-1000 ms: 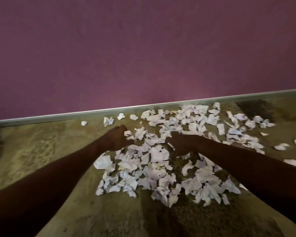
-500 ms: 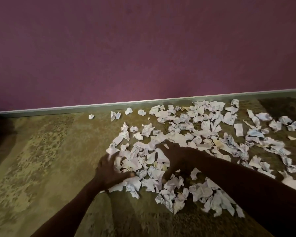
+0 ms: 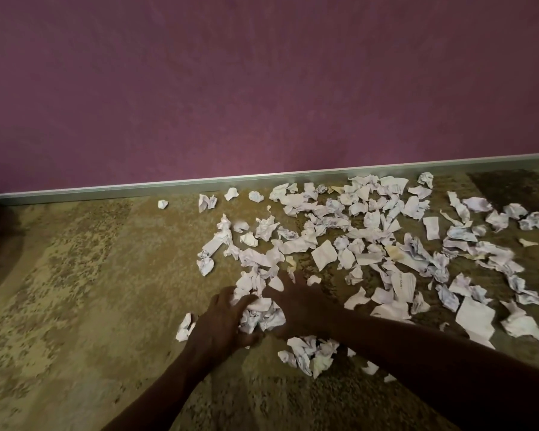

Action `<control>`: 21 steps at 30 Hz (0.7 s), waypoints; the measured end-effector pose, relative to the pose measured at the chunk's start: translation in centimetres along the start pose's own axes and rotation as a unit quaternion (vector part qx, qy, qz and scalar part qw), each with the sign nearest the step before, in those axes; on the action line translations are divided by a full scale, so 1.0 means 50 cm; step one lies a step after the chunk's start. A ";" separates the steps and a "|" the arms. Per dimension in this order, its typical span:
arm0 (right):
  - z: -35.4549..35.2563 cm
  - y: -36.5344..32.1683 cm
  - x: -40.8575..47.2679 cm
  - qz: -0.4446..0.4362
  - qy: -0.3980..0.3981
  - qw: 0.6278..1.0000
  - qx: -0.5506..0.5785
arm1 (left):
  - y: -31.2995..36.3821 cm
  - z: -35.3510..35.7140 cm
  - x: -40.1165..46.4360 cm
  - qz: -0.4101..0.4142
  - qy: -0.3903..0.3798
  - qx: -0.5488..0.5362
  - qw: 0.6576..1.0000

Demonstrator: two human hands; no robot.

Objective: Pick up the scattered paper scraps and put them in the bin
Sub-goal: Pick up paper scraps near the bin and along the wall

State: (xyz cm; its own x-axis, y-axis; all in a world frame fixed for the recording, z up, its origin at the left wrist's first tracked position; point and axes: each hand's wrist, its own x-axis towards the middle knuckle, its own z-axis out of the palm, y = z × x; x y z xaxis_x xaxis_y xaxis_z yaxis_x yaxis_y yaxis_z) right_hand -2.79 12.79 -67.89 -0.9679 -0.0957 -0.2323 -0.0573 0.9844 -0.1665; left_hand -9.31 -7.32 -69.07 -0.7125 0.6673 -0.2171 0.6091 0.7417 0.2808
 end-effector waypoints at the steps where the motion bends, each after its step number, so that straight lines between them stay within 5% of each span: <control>1: 0.000 0.005 0.007 -0.003 -0.004 1.000 0.016 | -0.002 -0.004 0.005 0.009 -0.004 -0.001 1.000; 5: -0.019 0.034 0.033 0.000 -0.027 0.994 0.105 | -0.008 -0.026 0.018 0.024 0.014 -0.040 0.999; 12: -0.121 0.101 0.019 0.064 0.025 0.981 0.184 | 0.011 -0.084 0.058 -0.002 0.094 -0.093 0.991; 21: -0.284 0.178 -0.057 0.126 0.113 0.950 0.261 | 0.146 -0.226 0.145 0.071 0.180 -0.214 0.957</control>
State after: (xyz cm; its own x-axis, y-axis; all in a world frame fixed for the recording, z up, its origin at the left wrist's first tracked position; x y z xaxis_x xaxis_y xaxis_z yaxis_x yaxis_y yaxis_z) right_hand -4.01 23.90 -55.08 -0.9662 0.2249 -0.1264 0.2550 0.7588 -0.5993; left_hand -13.97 2.16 -58.01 -0.7541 0.6355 0.1657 0.5645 0.4983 0.6581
